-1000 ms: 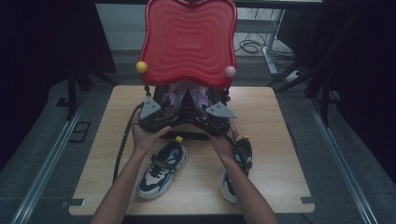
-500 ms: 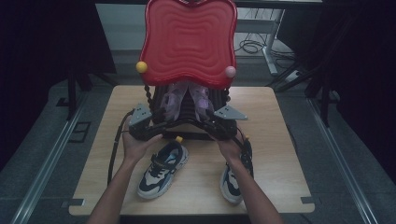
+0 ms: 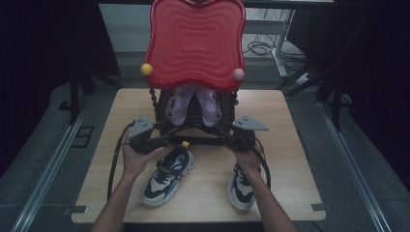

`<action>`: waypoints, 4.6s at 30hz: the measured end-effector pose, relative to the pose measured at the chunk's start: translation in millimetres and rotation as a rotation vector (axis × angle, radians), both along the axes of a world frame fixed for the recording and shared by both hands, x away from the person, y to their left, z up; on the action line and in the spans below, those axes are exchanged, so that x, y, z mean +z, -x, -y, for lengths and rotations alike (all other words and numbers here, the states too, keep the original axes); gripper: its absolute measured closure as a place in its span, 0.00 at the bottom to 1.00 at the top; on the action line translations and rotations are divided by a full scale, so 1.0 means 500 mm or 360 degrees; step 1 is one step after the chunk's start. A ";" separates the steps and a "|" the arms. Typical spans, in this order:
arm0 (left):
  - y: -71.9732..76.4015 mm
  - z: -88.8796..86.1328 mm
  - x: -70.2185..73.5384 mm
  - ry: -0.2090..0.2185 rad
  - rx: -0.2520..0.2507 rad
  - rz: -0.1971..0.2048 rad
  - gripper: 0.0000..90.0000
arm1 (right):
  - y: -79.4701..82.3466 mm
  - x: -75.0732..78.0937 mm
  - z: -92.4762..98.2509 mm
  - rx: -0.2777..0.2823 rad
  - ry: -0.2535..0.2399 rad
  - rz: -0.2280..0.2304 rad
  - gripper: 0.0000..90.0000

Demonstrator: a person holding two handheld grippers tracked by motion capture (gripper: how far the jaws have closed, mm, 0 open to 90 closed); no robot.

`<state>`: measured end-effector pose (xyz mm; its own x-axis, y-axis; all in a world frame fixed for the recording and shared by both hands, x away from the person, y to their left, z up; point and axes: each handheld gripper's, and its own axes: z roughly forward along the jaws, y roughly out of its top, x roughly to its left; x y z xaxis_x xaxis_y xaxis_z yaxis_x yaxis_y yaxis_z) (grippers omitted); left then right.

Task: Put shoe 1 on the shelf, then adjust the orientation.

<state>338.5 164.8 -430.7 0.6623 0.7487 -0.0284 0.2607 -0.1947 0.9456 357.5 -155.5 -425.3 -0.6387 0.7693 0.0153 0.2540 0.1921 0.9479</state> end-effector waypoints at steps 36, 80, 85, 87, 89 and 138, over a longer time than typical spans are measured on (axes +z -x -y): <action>0.143 -0.072 -0.068 -0.0020 0.0038 -0.0250 0.52 | 0.113 -0.044 0.121 0.0170 0.0150 -0.0178 0.65; 0.217 -0.086 -0.075 -0.0071 -0.0049 -0.0512 0.98 | 0.145 -0.058 0.191 0.0110 0.0139 -0.0171 0.62; 0.222 -0.066 -0.071 -0.0088 -0.0117 -0.0526 0.99 | 0.145 -0.059 0.192 0.0110 0.0140 -0.0175 0.62; 0.221 -0.062 -0.072 -0.0082 -0.0132 -0.0534 0.99 | 0.145 -0.059 0.192 0.0111 0.0137 -0.0173 0.62; 0.223 -0.055 -0.071 -0.0087 -0.0158 -0.0542 1.00 | 0.148 -0.057 0.193 0.0103 0.0136 -0.0170 0.62; 0.219 0.011 -0.156 -0.0355 -0.0236 -0.0856 1.00 | 0.151 -0.058 0.204 0.0054 0.0143 -0.0146 0.62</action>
<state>229.0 159.2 -508.9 0.6963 0.6759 -0.2417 0.6464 -0.4440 0.6205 282.2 -257.6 -454.3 -0.6634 0.7482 0.0066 0.3307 0.2853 0.8996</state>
